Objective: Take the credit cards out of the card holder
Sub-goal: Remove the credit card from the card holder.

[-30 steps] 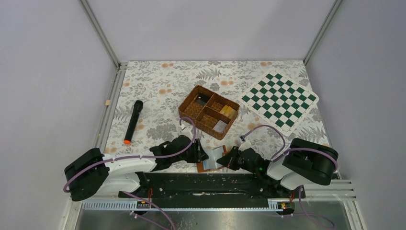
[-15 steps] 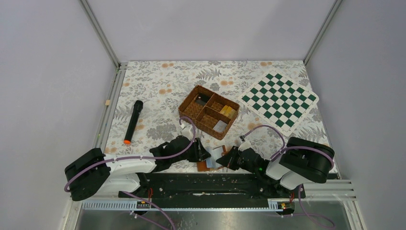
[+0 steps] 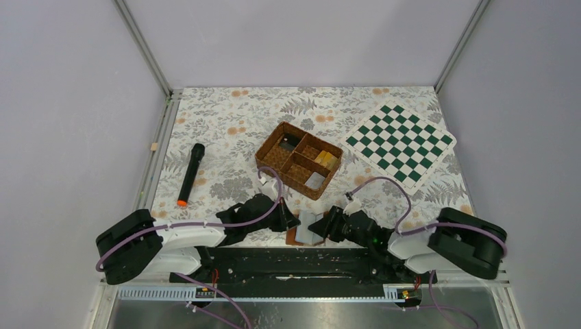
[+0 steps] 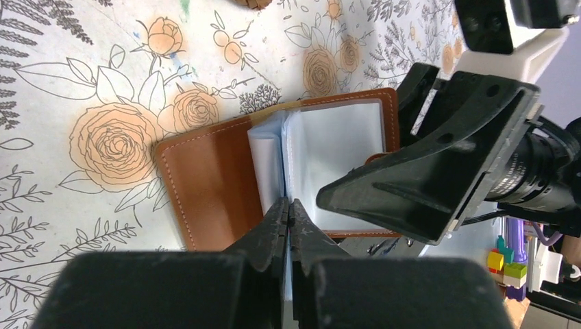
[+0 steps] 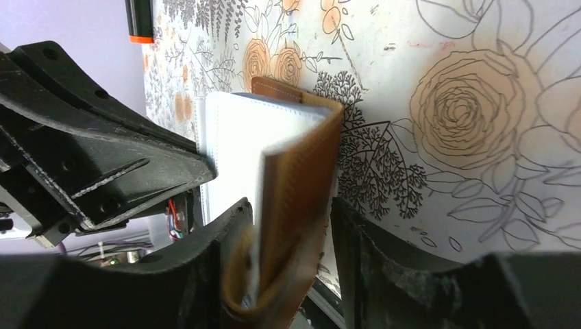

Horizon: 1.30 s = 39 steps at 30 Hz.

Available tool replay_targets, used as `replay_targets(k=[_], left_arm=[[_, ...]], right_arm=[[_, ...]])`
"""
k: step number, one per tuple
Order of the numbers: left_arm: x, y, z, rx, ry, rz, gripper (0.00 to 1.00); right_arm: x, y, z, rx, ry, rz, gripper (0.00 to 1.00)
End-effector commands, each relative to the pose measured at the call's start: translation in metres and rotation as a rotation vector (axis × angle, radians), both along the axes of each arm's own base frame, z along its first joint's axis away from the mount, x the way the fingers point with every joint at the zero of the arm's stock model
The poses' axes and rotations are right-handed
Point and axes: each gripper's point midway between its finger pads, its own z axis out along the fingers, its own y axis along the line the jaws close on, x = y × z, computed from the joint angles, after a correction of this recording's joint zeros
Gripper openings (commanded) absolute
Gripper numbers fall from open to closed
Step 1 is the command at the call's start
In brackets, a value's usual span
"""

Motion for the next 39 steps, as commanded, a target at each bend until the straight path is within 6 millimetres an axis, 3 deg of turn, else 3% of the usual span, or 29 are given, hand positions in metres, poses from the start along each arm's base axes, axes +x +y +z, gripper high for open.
replay_targets(k=[1, 8, 13, 18, 22, 28, 34, 39], left_arm=[[-0.002, -0.007, 0.007, -0.028, -0.018, -0.037, 0.0], [-0.003, -0.012, 0.013, -0.046, -0.021, -0.053, 0.0], [-0.002, -0.008, 0.016, -0.022, -0.015, -0.033, 0.0], [0.005, -0.002, 0.019, 0.031, -0.035, 0.013, 0.0], [0.009, -0.002, 0.023, 0.063, -0.04, 0.033, 0.0], [0.008, -0.004, 0.03, 0.042, -0.026, 0.055, 0.0], [0.004, -0.007, 0.037, -0.051, -0.021, 0.057, 0.0], [-0.001, -0.012, 0.043, -0.146, -0.011, 0.048, 0.0]], right_arm=[[0.004, -0.023, -0.016, -0.174, -0.02, -0.031, 0.54], [0.014, -0.042, 0.009, -0.247, -0.099, -0.077, 0.55], [0.012, -0.051, 0.034, -0.264, -0.13, -0.074, 0.49], [0.011, -0.045, 0.08, -0.192, -0.181, -0.048, 0.46], [0.005, -0.019, 0.102, -0.089, -0.183, 0.028, 0.44], [-0.003, 0.012, 0.092, -0.095, -0.138, 0.13, 0.54], [0.001, 0.009, 0.057, -0.154, -0.112, 0.101, 0.66], [-0.003, 0.012, 0.042, -0.117, -0.106, 0.12, 0.68]])
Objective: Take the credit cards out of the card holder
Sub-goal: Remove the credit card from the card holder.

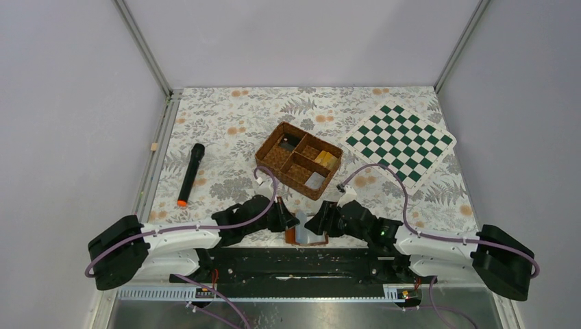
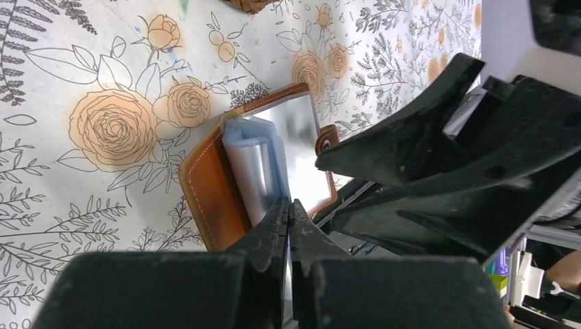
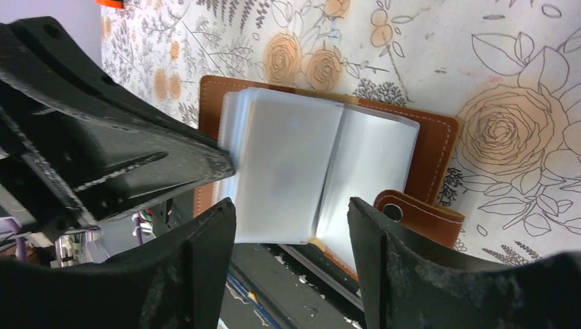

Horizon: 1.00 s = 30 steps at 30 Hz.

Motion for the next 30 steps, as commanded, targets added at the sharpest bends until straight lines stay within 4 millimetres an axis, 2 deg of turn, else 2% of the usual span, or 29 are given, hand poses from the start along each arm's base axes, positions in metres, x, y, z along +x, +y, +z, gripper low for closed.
replay_targets(k=[1, 7, 13, 17, 26, 30], left_arm=[[0.001, -0.014, 0.027, -0.149, -0.031, -0.001, 0.0], [0.0, -0.012, 0.014, -0.118, -0.015, -0.002, 0.0], [-0.001, -0.011, 0.01, -0.116, -0.009, 0.0, 0.0], [0.0, -0.008, 0.007, -0.1, -0.011, 0.006, 0.0], [0.001, -0.005, 0.008, -0.093, -0.02, 0.019, 0.0], [0.002, -0.005, 0.007, -0.086, -0.021, 0.022, 0.0]], right_arm=[[-0.003, 0.012, 0.002, 0.089, -0.018, 0.027, 0.68], [-0.007, 0.019, -0.002, 0.101, -0.006, 0.064, 0.68], [-0.012, 0.029, -0.003, 0.149, 0.022, 0.096, 0.7], [-0.012, 0.029, -0.006, 0.144, 0.025, 0.095, 0.7], [-0.005, 0.01, -0.022, 0.049, 0.014, 0.031, 0.44], [-0.003, 0.003, -0.02, 0.027, -0.006, 0.015, 0.4]])
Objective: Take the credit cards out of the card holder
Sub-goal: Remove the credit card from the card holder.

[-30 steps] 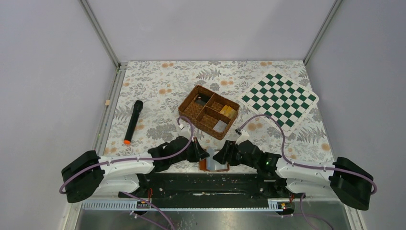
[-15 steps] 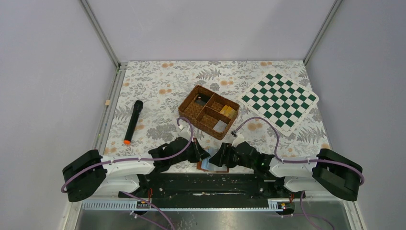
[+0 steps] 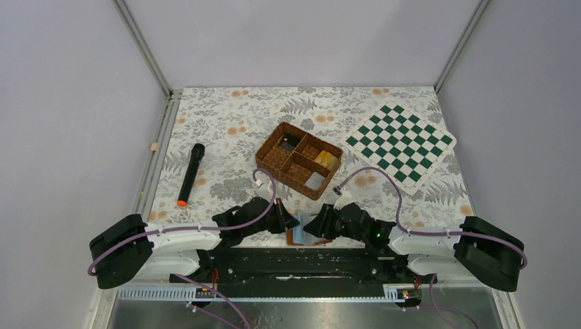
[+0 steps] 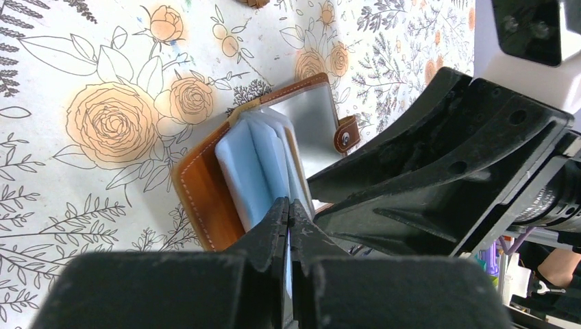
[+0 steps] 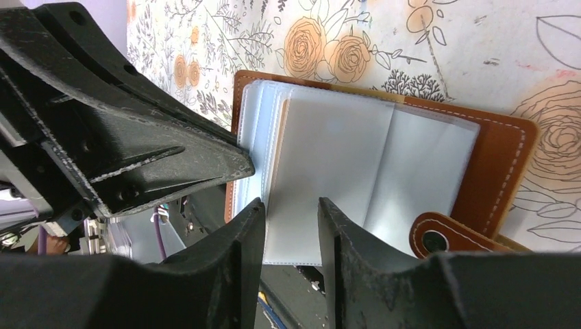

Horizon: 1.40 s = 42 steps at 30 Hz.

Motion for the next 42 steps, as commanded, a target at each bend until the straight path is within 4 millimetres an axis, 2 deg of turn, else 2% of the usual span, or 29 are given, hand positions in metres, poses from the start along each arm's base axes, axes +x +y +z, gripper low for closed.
replay_targets(k=[1, 4, 13, 17, 26, 33, 42], left_arm=[[0.005, -0.005, 0.014, -0.041, -0.037, 0.013, 0.0], [0.005, -0.004, 0.014, -0.036, -0.038, 0.014, 0.0], [0.005, -0.003, 0.013, -0.031, -0.035, 0.018, 0.0], [0.005, -0.001, 0.012, -0.022, -0.036, 0.022, 0.0], [0.007, -0.001, 0.013, -0.017, -0.038, 0.025, 0.0], [0.007, -0.001, 0.01, -0.011, -0.034, 0.023, 0.0], [0.007, 0.0, 0.007, -0.006, -0.029, 0.031, 0.0]], right_arm=[[0.005, -0.015, -0.004, -0.056, -0.039, -0.041, 0.39], [0.007, -0.021, -0.001, -0.067, -0.059, -0.057, 0.33], [0.006, -0.024, -0.005, -0.083, -0.058, -0.055, 0.29], [0.007, -0.031, -0.007, -0.121, -0.056, -0.07, 0.28], [0.01, -0.048, -0.003, -0.19, -0.082, -0.104, 0.34], [0.007, -0.045, -0.009, -0.201, -0.061, -0.085, 0.32], [0.006, -0.035, -0.002, -0.168, -0.069, -0.048, 0.43]])
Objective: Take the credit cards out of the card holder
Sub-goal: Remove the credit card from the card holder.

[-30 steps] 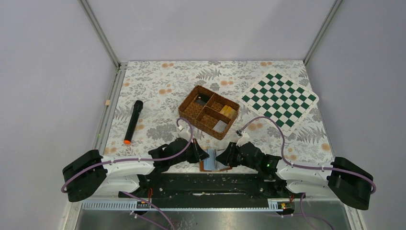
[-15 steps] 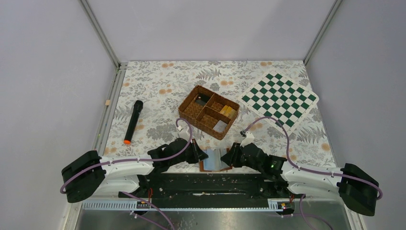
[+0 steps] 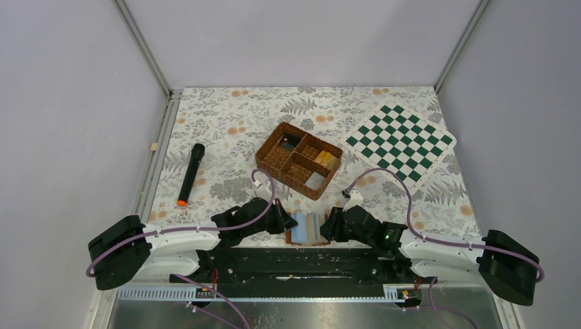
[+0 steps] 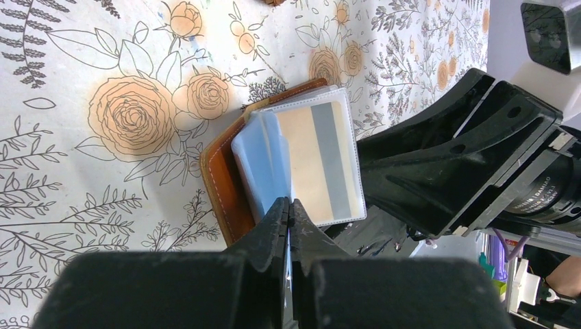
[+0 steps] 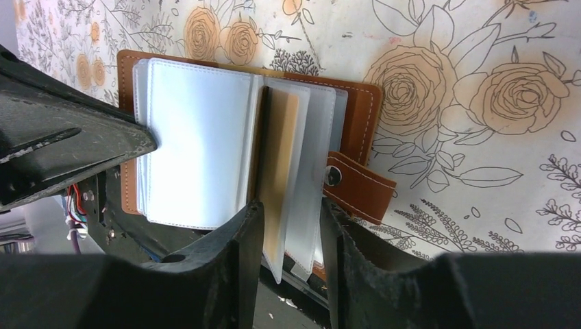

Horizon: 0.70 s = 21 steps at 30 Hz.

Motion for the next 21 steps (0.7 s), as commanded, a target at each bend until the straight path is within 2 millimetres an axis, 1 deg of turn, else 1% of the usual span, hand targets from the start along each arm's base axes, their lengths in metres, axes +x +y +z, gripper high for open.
replay_targets(k=[1, 10, 14, 18, 21], left_arm=[[0.007, -0.006, 0.011, -0.032, -0.035, 0.014, 0.0], [0.005, -0.001, 0.002, -0.006, -0.019, 0.021, 0.0], [0.004, 0.0, 0.0, -0.008, -0.012, 0.027, 0.0], [0.003, 0.0, -0.002, -0.001, -0.006, 0.024, 0.08], [0.002, 0.001, -0.006, 0.023, 0.004, 0.013, 0.12]], right_arm=[[0.005, 0.015, 0.017, 0.038, -0.033, 0.024, 0.45], [0.007, 0.022, 0.024, 0.03, -0.037, 0.046, 0.57], [0.007, 0.027, 0.02, 0.007, -0.018, 0.063, 0.58], [0.005, 0.03, 0.011, -0.014, 0.006, 0.07, 0.57], [0.006, 0.028, 0.008, -0.059, 0.008, 0.065, 0.57]])
